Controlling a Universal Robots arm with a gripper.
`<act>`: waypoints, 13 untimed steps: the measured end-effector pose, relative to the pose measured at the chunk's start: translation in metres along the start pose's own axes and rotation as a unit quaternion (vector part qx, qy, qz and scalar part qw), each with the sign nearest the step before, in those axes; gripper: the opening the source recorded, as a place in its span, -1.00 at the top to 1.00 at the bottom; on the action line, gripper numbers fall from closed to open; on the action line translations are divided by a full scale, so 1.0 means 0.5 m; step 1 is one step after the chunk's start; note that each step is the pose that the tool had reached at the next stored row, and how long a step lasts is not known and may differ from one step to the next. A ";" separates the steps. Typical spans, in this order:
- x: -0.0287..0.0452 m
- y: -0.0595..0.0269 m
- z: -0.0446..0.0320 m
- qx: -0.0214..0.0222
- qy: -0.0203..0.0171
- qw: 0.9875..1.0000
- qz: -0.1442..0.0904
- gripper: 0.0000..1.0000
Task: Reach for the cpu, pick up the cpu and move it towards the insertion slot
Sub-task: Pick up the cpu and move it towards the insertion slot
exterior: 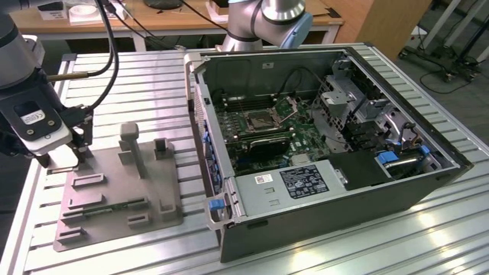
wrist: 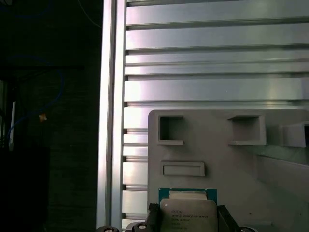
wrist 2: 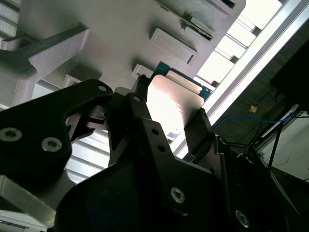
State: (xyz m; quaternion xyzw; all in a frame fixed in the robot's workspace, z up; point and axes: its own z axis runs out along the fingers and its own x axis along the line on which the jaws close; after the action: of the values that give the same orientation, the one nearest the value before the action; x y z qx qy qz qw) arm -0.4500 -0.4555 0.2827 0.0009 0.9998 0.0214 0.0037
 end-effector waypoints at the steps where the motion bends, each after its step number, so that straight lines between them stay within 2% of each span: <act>1: 0.000 0.000 0.000 0.000 0.000 1.000 0.000 -0.08; 7: -0.008 0.000 0.000 0.000 0.000 1.000 0.000 -0.08; 13: -0.009 0.000 0.000 0.000 0.000 1.000 0.000 -0.08</act>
State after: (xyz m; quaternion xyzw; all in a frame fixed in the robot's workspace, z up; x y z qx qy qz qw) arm -0.4457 -0.4555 0.2827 0.0009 0.9998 0.0214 0.0037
